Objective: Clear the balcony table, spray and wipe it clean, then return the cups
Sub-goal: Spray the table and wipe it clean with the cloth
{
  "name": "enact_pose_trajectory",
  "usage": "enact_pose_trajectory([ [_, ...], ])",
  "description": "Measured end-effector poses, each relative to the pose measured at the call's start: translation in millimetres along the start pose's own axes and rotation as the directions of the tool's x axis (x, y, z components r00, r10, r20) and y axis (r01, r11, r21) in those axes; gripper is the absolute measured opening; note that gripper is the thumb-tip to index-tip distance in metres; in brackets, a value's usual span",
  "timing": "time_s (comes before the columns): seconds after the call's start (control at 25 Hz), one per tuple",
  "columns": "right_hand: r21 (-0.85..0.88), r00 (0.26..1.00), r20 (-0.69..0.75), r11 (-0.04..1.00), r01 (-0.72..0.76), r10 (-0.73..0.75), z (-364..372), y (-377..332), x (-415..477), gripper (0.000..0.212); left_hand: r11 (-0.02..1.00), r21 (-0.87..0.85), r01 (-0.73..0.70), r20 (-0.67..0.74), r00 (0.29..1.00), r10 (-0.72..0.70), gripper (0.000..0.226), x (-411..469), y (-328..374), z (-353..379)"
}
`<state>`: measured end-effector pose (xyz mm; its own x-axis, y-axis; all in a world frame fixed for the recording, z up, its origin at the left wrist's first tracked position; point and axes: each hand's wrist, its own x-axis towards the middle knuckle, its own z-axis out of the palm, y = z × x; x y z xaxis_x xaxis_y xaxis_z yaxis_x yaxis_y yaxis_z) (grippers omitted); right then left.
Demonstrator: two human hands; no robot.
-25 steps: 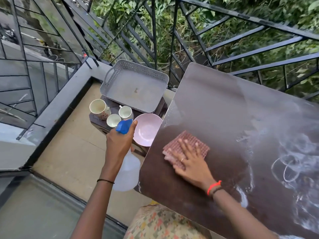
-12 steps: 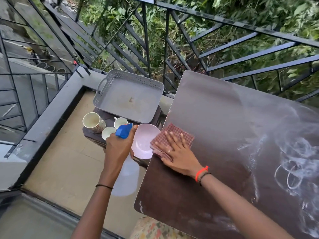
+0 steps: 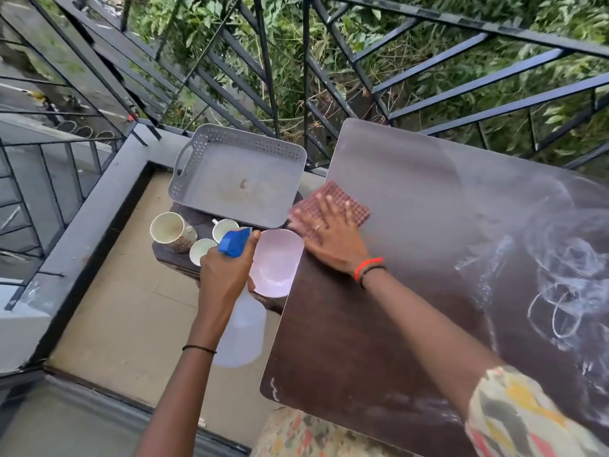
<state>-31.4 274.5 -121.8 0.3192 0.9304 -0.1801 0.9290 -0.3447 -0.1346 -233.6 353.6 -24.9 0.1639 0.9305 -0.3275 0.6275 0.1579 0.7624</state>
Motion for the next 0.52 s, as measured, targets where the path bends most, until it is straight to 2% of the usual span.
enact_pose_trajectory([
  [0.08, 0.029, 0.989, -0.010, 0.989, 0.148, -0.148, 16.9, -42.4, -35.8, 0.057, 1.000, 0.004, -0.011, -0.007, 1.000, 0.011, 0.060, -1.8, 0.1, 0.3],
  [0.24, 0.126, 0.942, -0.009, 0.934, 0.333, -0.335, 45.1, -104.2, -137.7, 0.051, 0.999, 0.012, -0.034, 0.002, 0.999, 0.034, 0.058, -10.8, 11.4, 3.3],
  [0.28, 0.124, 0.939, -0.006, 0.932, 0.342, -0.344, 48.7, -107.4, -162.4, 0.050, 0.999, 0.007, -0.052, 0.004, 0.999, 0.052, 0.058, -13.9, 14.9, 5.2],
  [0.36, 0.081, 0.947, -0.035, 0.944, 0.320, -0.318, 53.9, -96.8, -201.5, 0.062, 0.996, 0.000, -0.087, -0.008, 0.996, 0.087, 0.057, -18.7, 18.5, 8.4],
  [0.52, 0.041, 0.974, -0.062, 0.975, 0.219, -0.216, 43.9, -30.4, -248.0, 0.076, 0.998, 0.009, -0.068, 0.014, 0.998, 0.068, 0.054, -36.3, 17.3, 15.2],
])
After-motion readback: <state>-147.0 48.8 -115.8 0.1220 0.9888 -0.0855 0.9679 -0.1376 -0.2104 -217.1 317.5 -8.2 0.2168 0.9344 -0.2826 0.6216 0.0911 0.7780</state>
